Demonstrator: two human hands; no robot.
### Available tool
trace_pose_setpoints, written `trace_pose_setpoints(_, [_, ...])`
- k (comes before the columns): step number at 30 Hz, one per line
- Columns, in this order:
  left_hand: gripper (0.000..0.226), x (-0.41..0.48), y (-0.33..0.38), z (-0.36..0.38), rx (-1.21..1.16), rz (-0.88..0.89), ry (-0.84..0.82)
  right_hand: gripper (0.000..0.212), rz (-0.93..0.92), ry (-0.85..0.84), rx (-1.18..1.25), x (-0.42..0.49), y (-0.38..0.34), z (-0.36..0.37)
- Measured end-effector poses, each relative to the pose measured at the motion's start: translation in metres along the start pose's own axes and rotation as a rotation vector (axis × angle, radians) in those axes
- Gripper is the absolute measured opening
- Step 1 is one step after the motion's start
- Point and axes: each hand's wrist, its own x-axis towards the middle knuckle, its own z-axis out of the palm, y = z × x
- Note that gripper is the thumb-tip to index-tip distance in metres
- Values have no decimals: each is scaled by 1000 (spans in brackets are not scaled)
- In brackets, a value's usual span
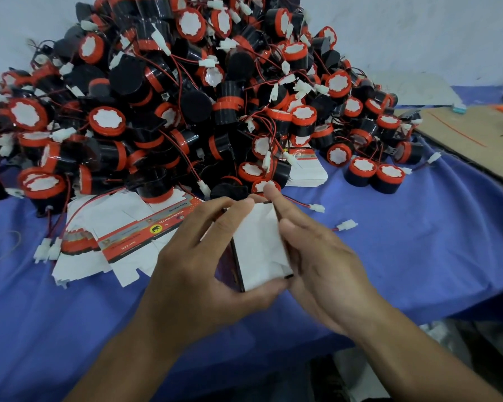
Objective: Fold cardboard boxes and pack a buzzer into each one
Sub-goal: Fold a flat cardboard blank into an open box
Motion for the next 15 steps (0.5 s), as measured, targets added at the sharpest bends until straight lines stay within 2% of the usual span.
trace_pose_setpoints(2, [78, -1, 0, 0, 14, 9, 1, 51, -7, 17, 29, 3, 0, -1])
trace_pose_setpoints(11, [77, -4, 1, 4, 48, 64, 42, 52, -64, 26, -139, 2, -9, -3])
trace_pose_setpoints(15, [82, -2, -3, 5, 4, 195, 15, 25, -49, -47, -432, -1, -18, -18])
